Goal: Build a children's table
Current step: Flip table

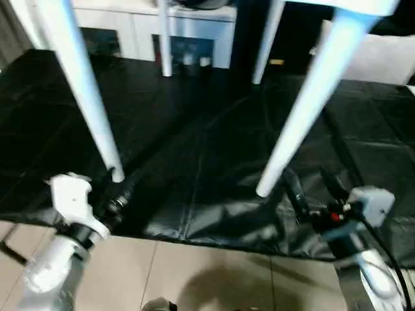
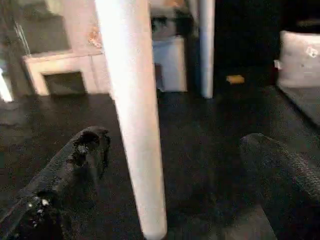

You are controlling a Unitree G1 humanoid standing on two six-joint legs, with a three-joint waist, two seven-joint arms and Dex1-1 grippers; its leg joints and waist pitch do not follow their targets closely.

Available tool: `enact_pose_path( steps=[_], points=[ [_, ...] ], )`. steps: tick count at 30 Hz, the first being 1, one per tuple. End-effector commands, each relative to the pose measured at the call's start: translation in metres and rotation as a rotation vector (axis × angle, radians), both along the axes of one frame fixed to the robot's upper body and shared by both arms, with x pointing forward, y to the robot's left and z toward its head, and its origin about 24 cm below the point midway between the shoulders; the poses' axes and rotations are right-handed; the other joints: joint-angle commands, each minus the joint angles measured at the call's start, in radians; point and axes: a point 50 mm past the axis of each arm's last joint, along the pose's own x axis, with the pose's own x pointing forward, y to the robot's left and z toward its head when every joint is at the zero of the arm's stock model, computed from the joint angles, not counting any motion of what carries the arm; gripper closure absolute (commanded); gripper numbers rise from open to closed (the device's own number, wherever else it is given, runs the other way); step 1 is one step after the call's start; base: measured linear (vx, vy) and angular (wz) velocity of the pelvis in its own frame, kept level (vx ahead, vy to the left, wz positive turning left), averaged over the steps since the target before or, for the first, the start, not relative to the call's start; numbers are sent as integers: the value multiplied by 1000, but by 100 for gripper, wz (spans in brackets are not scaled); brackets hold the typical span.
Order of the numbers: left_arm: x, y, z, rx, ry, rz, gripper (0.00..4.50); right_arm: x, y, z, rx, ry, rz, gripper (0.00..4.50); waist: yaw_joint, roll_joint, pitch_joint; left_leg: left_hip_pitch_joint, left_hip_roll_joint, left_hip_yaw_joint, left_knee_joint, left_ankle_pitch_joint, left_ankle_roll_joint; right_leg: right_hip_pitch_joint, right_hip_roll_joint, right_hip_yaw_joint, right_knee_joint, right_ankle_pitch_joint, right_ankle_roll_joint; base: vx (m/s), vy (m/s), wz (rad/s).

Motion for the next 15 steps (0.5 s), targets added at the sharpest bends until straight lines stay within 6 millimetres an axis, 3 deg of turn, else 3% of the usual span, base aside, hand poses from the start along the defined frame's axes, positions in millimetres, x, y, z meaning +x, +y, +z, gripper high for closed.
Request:
enact_pose_path(
  steps=[1, 2, 3, 5, 6, 7, 8, 9, 12, 13, 15],
  points=[
    [0, -5, 1, 30, 8, 8, 138, 1, 6, 0, -36, 46, -9, 0, -10, 14, -24, 33, 72, -72, -93, -649, -77, -3, -95, 42, -127, -711, 14, 0, 0, 0],
    [0, -6, 0, 40, 16, 9, 138, 3, 8, -1, -44, 68, -19, 0, -19, 15, -22, 39, 72, -75, -95, -684, -84, -5, -92, 37, -130, -708, 10, 0, 0, 0],
    [1, -6, -1, 57, 28, 6, 138, 6, 9, -2, -51, 83, -21, 0, -27, 25, -21, 44, 73, -81, -99, -726, -90, -1, -91, 29, -129, -687, 3, 0, 0, 0],
    [2, -7, -3, 68, 42, 6, 138, 11, 10, -3, -69, 101, -23, 0, -39, 32, -21, 31, 80, -91, -118, -788, -107, 20, -84, 19, -110, -607, -9, 0, 0, 0],
    [2, -7, -4, 69, 49, 13, 138, 12, 11, -3, -59, 105, -17, 0, -44, 31, -24, 24, 83, -92, -126, -808, -113, 28, -84, 22, -95, -551, -21, 0, 0, 0],
    [3, -7, -4, 68, 53, 18, 138, 13, 11, -3, -51, 107, -14, 0, -43, 31, -26, 24, 82, -91, -126, -806, -116, 27, -87, 28, -90, -538, -27, 0, 0, 0],
    [3, -7, -5, 69, 56, 21, 138, 14, 11, -4, -54, 126, -13, 0, -41, 28, -24, 35, 73, -85, -112, -783, -115, 9, -98, 35, -109, -581, -33, 0, 0, 0],
    [3, -7, -6, 71, 59, 23, 138, 16, 11, -5, -57, 142, -14, 0, -42, 26, -19, 53, 63, -81, -89, -749, -97, -7, -107, 26, -137, -672, -18, 0, 0, 0],
    [4, -8, -8, 79, 67, 21, 138, 18, 12, -8, -82, 183, 0, 0, -45, 30, -18, 48, 64, -85, -87, -719, -80, 7, -103, 9, -145, -709, 8, 0, 0, 0],
    [5, -8, -8, 82, 67, 20, 138, 18, 14, -10, -82, 193, 9, 0, -47, 34, -18, 47, 69, -87, -95, -749, -85, 11, -95, 3, -139, -676, 10, 0, 0, 0],
    [7, -8, -8, 86, 68, 18, 138, 20, 15, -11, -89, 197, 11, 0, -41, 40, -15, 53, 73, -82, -108, -807, -93, 7, -83, 0, -127, -637, -2, 0, 0, 0]
  ],
)
